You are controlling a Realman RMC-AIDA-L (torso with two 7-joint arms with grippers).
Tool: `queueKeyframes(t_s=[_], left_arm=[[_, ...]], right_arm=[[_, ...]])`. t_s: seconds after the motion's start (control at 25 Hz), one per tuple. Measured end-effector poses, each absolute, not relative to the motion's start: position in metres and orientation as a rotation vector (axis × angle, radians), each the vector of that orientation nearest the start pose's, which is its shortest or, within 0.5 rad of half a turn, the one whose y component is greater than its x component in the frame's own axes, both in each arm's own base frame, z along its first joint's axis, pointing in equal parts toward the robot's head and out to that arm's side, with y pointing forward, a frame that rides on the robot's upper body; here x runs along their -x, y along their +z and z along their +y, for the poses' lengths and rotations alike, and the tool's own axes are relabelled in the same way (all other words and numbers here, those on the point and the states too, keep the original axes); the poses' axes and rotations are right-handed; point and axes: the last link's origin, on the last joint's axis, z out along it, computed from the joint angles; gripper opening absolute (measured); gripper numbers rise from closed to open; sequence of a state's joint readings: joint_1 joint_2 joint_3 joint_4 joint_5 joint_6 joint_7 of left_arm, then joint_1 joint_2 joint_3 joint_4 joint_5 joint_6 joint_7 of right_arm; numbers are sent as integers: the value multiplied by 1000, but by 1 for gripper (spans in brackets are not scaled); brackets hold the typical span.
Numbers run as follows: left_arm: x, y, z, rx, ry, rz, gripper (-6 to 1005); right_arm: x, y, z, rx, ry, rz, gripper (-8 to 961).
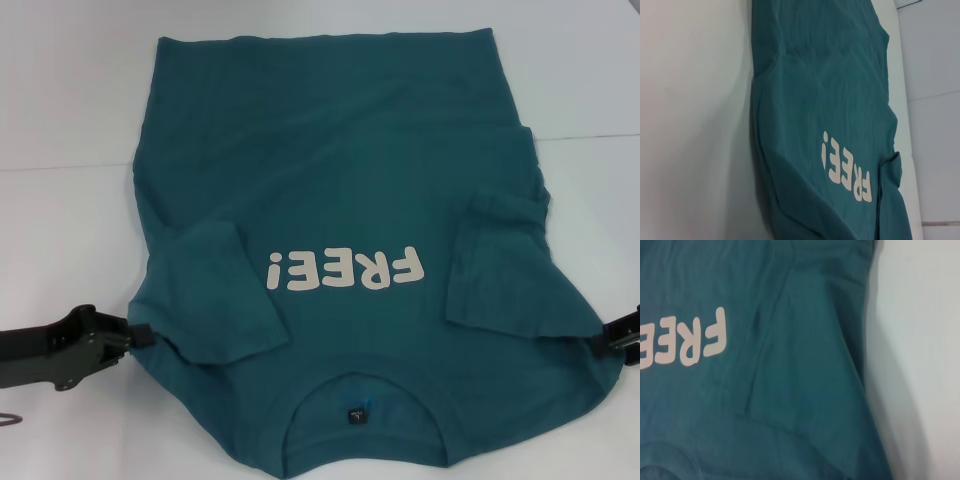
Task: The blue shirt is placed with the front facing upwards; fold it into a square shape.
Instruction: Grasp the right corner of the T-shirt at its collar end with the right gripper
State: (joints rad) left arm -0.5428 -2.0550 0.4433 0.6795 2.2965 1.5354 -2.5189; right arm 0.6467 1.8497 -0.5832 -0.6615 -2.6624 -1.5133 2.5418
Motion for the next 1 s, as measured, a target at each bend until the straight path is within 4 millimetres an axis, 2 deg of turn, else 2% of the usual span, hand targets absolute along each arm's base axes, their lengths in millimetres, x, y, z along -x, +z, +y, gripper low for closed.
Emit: queueKeyframes(t_s=[0.76,1.0], left_arm=[[306,24,329,-2125,759,2365,29],[307,24,329,-2127,754,2368,29]], right_arm=[[-335,83,358,2005,5,1936,542],[-335,84,358,2006,0,1935,290]])
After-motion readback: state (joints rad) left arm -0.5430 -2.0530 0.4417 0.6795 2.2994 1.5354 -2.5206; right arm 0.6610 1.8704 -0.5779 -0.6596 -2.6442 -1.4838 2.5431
